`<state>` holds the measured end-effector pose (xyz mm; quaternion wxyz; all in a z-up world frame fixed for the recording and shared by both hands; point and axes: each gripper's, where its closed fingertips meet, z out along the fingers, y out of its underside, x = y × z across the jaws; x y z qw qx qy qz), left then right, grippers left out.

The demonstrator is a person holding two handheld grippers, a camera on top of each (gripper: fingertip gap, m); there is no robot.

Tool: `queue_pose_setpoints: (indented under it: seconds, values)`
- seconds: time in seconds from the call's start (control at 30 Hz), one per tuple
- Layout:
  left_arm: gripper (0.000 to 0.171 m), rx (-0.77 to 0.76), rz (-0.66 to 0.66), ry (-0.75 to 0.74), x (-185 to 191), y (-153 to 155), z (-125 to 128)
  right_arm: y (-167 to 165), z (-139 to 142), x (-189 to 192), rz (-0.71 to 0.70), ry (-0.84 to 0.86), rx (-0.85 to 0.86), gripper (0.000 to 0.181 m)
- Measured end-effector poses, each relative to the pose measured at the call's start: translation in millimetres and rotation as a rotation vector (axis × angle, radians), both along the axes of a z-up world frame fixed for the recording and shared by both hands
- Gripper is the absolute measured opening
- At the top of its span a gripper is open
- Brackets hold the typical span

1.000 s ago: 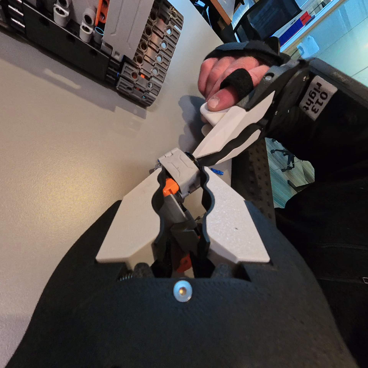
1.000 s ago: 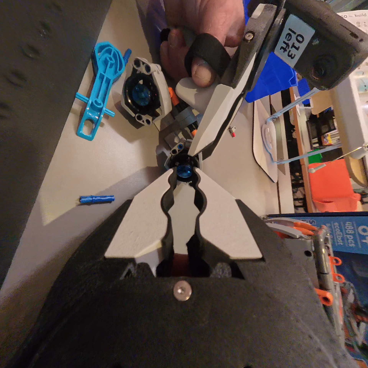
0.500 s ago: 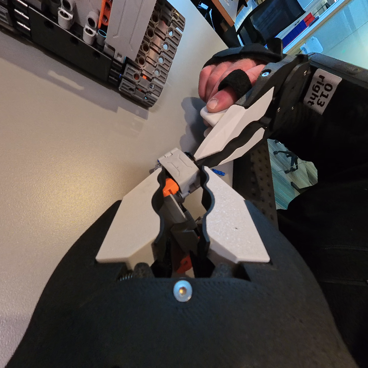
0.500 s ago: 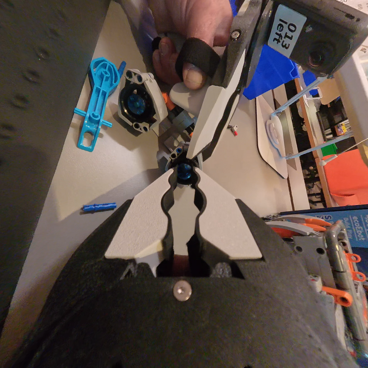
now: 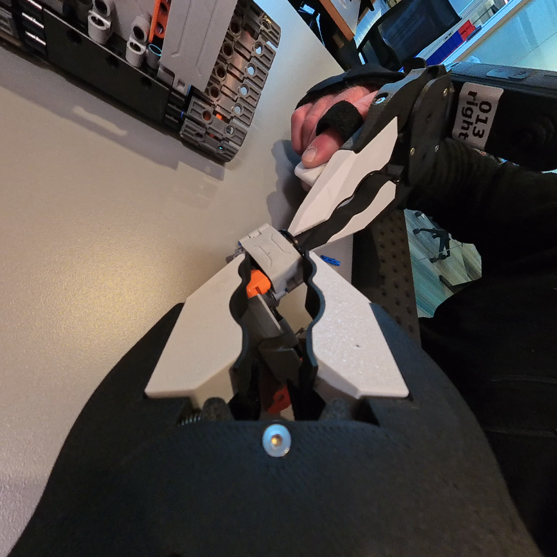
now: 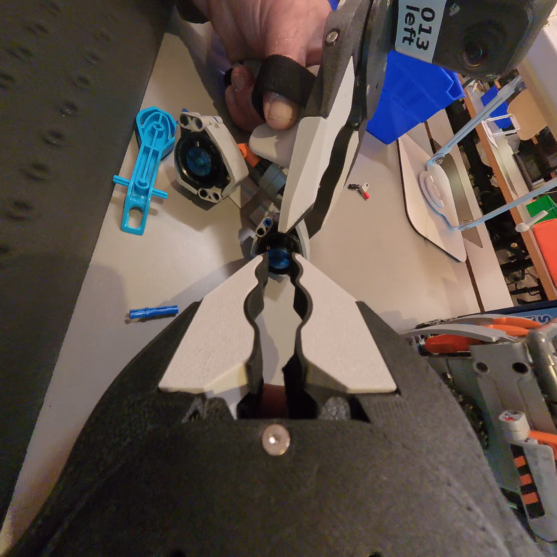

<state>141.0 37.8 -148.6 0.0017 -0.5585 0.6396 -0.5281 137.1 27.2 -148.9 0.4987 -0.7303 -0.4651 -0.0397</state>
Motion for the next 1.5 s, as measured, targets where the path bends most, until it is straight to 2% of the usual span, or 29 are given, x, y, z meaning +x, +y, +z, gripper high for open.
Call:
queue_pose_setpoints:
  seconds: [0.23,0.53,0.57,0.63,0.8,0.97,1.0,1.07,1.17,1.2,1.33,1.4,1.5]
  values:
    - [0.032,0.004,0.002,-0.002,0,0,0,0,0,-1,-0.01,-0.044,0.013,0.011]
    - [0.032,0.001,0.004,0.0,0,1,0,0,-1,-6,-0.003,-0.335,0.137,0.011]
    - [0.033,0.003,-0.004,-0.002,0,-1,0,-1,-2,-11,0.013,-0.355,0.142,0.0]
    - [0.033,0.02,-0.014,-0.01,0,-4,-1,1,-8,-8,-0.001,-0.409,0.131,0.0]
    - [0.033,0.01,-0.013,-0.008,-1,-3,0,-4,0,-7,0.004,-0.242,0.07,0.0]
    - [0.033,0.037,-0.014,-0.03,0,-2,1,-14,24,16,-0.04,0.09,-0.057,0.002]
    - [0.034,0.056,-0.013,-0.034,1,-2,0,-16,23,27,-0.07,0.096,-0.088,0.007]
    - [0.035,0.115,-0.012,-0.047,2,0,-2,-24,25,46,-0.117,0.114,-0.13,0.006]
    - [0.037,0.151,-0.028,-0.047,2,-1,-3,-48,29,59,-0.148,0.176,-0.204,0.011]
    - [0.039,0.162,-0.035,-0.05,1,-2,-3,-56,27,60,-0.16,0.192,-0.236,0.017]
    - [0.047,0.232,-0.044,-0.07,3,0,0,-87,3,43,-0.138,0.2,-0.358,0.031]
    - [0.049,0.264,-0.048,-0.081,3,-1,3,-90,-12,35,-0.151,0.156,-0.385,0.037]
    - [0.05,0.287,-0.05,-0.077,2,-1,2,-87,-25,29,-0.168,0.106,-0.422,0.037]
